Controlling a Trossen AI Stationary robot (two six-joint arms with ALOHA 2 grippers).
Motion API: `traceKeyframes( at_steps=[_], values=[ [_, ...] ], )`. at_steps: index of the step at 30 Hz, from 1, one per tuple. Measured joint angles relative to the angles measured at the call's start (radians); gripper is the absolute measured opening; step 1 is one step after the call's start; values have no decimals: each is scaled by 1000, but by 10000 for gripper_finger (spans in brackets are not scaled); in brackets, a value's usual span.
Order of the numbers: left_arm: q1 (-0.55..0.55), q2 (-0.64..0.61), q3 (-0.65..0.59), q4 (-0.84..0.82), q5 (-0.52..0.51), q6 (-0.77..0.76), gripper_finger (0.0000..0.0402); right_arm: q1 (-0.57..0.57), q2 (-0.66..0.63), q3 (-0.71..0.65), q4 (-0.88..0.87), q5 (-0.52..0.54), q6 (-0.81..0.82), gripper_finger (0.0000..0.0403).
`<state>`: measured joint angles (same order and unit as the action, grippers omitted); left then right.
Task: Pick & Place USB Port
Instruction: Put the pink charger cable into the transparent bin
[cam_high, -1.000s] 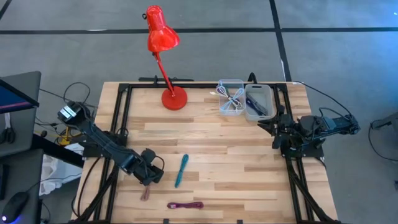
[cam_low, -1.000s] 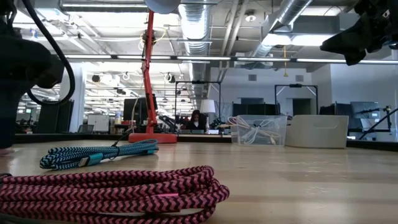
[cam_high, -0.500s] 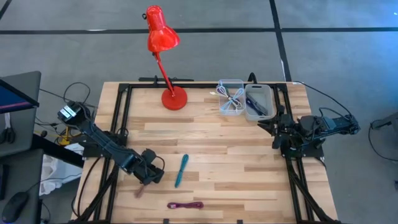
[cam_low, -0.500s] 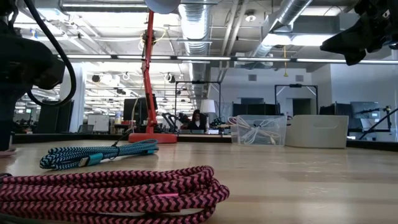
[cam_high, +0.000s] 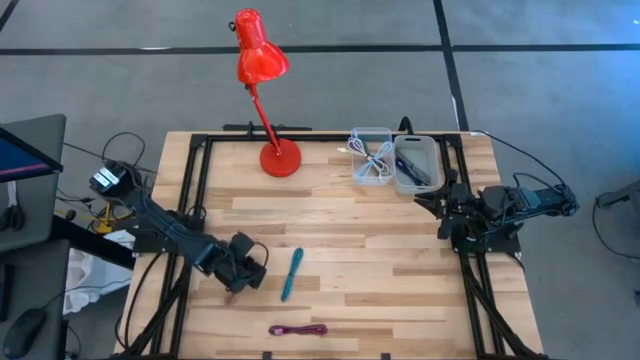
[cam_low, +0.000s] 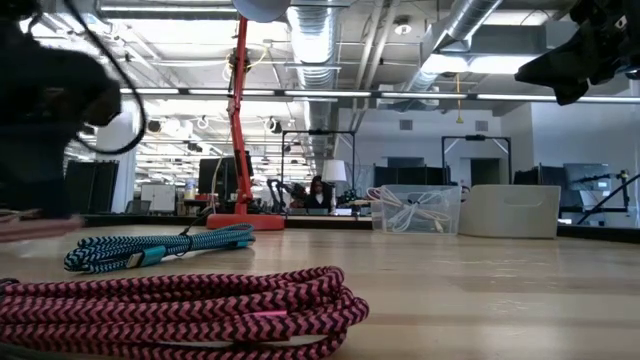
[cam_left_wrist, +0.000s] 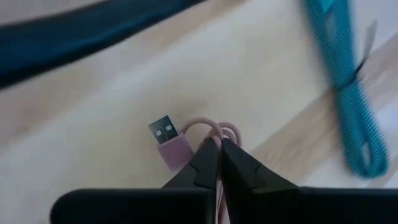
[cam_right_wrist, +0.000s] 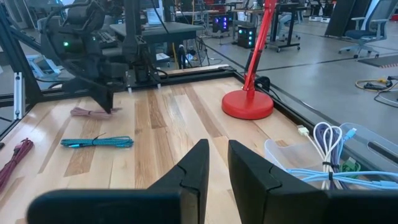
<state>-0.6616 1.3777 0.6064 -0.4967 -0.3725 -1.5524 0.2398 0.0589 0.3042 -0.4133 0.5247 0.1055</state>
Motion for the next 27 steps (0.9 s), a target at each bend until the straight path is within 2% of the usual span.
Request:
traceKeyframes(
  at_steps=[5, 10, 15, 20, 27],
  values=[
    [74, -77, 0, 9, -87, 161, 8, 0, 0, 0, 0, 0, 0, 54],
    [193, -170, 0, 51, -164, 413, 7, 0, 0, 0, 0, 0, 0, 54],
    [362, -224, 1, 242, -173, 761, 7, 0, 0, 0, 0, 0, 0, 54],
    [529, -214, 2, 497, -66, 1077, 6, 0, 0, 0, 0, 0, 0, 54],
    [705, -144, 2, 734, 50, 1288, 6, 0, 0, 0, 0, 0, 0, 54]
  ],
)
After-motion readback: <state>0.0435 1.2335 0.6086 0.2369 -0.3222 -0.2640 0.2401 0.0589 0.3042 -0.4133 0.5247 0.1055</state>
